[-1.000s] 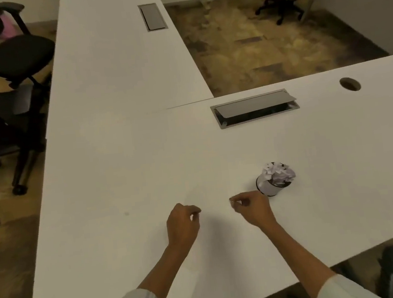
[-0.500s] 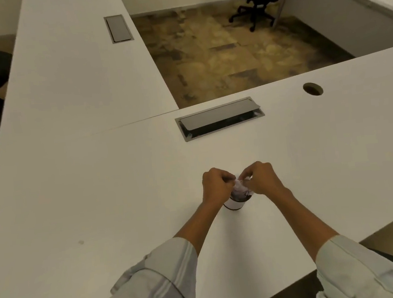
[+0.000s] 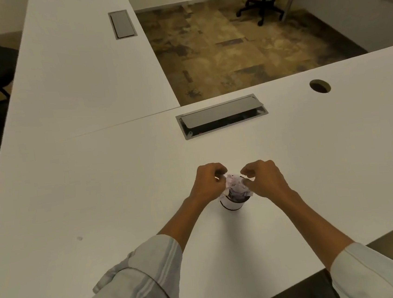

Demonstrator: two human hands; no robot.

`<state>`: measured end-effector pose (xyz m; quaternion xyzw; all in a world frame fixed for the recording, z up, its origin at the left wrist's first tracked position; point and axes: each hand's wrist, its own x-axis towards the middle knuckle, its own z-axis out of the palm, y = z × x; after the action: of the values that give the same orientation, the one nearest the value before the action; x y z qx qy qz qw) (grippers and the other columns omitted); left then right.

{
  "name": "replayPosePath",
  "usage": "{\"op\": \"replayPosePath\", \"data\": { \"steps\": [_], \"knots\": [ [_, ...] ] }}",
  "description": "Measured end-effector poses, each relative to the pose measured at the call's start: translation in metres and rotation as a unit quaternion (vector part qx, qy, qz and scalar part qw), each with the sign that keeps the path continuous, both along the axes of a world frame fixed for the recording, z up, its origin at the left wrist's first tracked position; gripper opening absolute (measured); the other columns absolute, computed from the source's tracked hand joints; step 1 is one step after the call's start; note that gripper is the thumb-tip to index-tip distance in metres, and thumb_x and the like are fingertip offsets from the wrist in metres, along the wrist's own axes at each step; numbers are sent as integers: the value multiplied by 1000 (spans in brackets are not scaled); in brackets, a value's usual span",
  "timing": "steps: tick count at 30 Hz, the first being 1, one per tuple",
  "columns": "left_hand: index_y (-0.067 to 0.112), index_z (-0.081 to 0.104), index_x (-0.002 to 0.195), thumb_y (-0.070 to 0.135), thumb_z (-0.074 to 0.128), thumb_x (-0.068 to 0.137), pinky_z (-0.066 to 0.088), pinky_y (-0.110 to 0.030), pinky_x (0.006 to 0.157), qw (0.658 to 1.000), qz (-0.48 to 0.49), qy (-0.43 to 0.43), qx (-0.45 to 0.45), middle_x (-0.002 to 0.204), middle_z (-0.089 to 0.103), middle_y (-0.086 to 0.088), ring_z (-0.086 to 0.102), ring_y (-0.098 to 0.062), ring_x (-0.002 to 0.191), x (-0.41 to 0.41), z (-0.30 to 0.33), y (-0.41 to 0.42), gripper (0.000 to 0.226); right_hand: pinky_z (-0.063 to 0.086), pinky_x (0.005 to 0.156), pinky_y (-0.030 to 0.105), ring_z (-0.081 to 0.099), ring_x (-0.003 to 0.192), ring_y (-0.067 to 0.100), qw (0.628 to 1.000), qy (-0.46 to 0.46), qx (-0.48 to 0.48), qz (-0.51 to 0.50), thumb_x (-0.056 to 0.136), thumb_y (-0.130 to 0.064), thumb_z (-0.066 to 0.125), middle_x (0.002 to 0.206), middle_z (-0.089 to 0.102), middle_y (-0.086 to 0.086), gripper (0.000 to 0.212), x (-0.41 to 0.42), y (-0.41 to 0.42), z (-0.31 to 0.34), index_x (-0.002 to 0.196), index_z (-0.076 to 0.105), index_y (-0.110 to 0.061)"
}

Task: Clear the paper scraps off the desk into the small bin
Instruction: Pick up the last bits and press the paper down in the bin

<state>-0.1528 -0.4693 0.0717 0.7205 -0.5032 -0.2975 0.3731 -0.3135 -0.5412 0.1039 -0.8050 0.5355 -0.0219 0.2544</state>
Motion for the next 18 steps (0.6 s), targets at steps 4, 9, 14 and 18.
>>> {"op": "replayPosePath", "data": {
  "steps": [4, 9, 14, 18],
  "knots": [
    [5, 73, 93, -8, 52, 78, 55, -24, 79, 1000, 29, 13, 0, 93, 74, -8, 68, -17, 85, 8, -3, 2, 28, 44, 68, 31, 62, 98, 33, 986, 101, -48, 125, 87, -16, 50, 107, 68, 9, 29, 7, 30, -16, 114, 61, -19],
    [7, 74, 91, -8, 52, 77, 49, -15, 73, 999, 48, 11, 18, 91, 74, -6, 66, -13, 81, 22, -10, 13, 30, 9, 118, 55, 30, 142, 30, 945, 180, -88, 259, 95, -35, 35, 152, 36, 13, 55, 8, 58, -56, 145, 36, -12],
    [7, 73, 86, -8, 51, 75, 53, -24, 72, 997, 60, 11, 37, 88, 74, -7, 69, -18, 77, 36, -14, 27, 29, -7, 118, 59, 21, 146, 31, 941, 230, -5, 249, 94, -54, 27, 154, 35, 15, 71, 18, 38, -66, 144, 39, -6],
    [7, 73, 86, -7, 50, 77, 58, -32, 74, 997, 55, 12, 49, 86, 74, -6, 69, -20, 75, 40, -9, 35, 28, 7, 118, 57, 40, 133, 31, 947, 211, 48, 237, 93, -51, 35, 128, 59, 12, 52, 25, 26, -46, 108, 64, -11]
  ]
}}
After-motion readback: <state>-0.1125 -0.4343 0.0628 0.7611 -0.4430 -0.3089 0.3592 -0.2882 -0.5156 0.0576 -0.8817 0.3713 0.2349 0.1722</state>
